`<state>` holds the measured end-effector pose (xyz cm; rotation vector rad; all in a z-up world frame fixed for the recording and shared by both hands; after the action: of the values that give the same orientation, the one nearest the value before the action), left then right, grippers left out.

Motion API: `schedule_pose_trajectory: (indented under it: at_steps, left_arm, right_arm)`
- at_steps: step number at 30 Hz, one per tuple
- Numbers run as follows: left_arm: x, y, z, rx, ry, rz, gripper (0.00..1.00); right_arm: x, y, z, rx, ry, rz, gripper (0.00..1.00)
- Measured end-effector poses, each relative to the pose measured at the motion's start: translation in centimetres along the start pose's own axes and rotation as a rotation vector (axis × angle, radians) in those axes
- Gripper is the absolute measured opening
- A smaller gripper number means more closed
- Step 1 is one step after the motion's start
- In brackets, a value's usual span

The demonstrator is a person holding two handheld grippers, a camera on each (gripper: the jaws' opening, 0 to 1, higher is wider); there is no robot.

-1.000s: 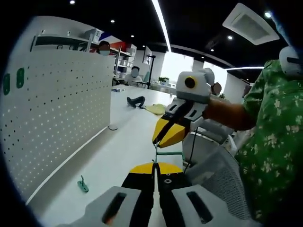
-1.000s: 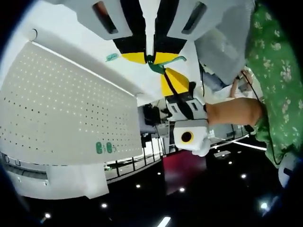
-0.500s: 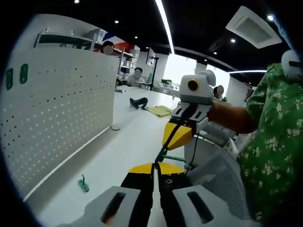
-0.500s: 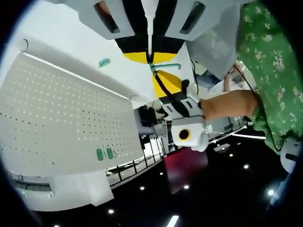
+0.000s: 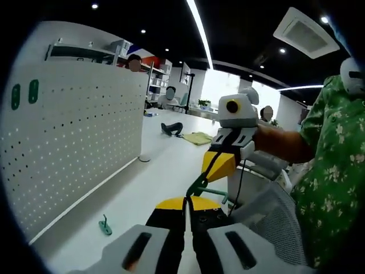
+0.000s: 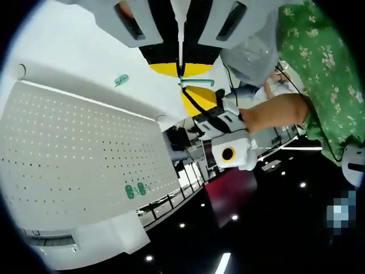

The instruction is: Insert the hook assembly into the mounting plate slot until the hook locks in place.

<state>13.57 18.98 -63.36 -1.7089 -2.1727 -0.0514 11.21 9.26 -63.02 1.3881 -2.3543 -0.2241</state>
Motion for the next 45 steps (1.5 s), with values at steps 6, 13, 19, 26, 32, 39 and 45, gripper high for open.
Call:
schedule_pose_trajectory:
  at_steps: [6, 13, 19, 26, 32, 39, 45]
  left_arm:
    - [0.7, 0.6, -0.3, -0.014, -0.029, -0.035, 0.01]
    - [1.4, 0.6, -0.5, -0.19, -0.042, -0.121, 0.02]
    - [1.5, 0.1, 0.3, -0.41, 0.006, -0.206, 0.06]
    - [1.6, -0.9, 0.1, -0.515, -0.018, -0.259, 0.08]
    - [2.0, -1.3, -0.7, -0.597, -0.059, -0.328, 0.09]
    - [2.5, -1.9, -1.9, -0.719, -0.082, -0.39, 0.09]
    - [2.2, -2.7, -2.3, -0.788, -0.089, -0.393, 0.08]
  right_arm:
    - [0.3, -0.4, 0.0, -0.018, -0.003, 0.011, 0.0]
    - [0.6, -0.7, -0.3, -0.072, -0.041, 0.013, 0.0]
    - [0.7, -0.7, -0.7, -0.113, -0.065, 0.005, 0.0]
    - [0.9, -0.7, -1.4, -0.237, -0.127, -0.038, 0.0]
    - [1.2, -0.4, -2.2, -0.403, -0.194, -0.111, 0.0]
    - [1.2, -0.3, -2.1, -0.56, -0.23, -0.159, 0.0]
    - [1.0, 0.0, -2.0, -0.656, -0.221, -0.189, 0.0]
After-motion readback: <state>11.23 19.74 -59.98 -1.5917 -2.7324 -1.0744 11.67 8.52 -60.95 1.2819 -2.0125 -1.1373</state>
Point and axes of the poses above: the point that each gripper's makers call its tool centre point, and the gripper's own axes: x roughly backward along the fingers, y roughly to its left, z roughly out of its underside, the point moved 4 cm from there along x, roughly backward along the fingers, and after that the axes turned 2 degrees about -y, right-handed, at the moved point
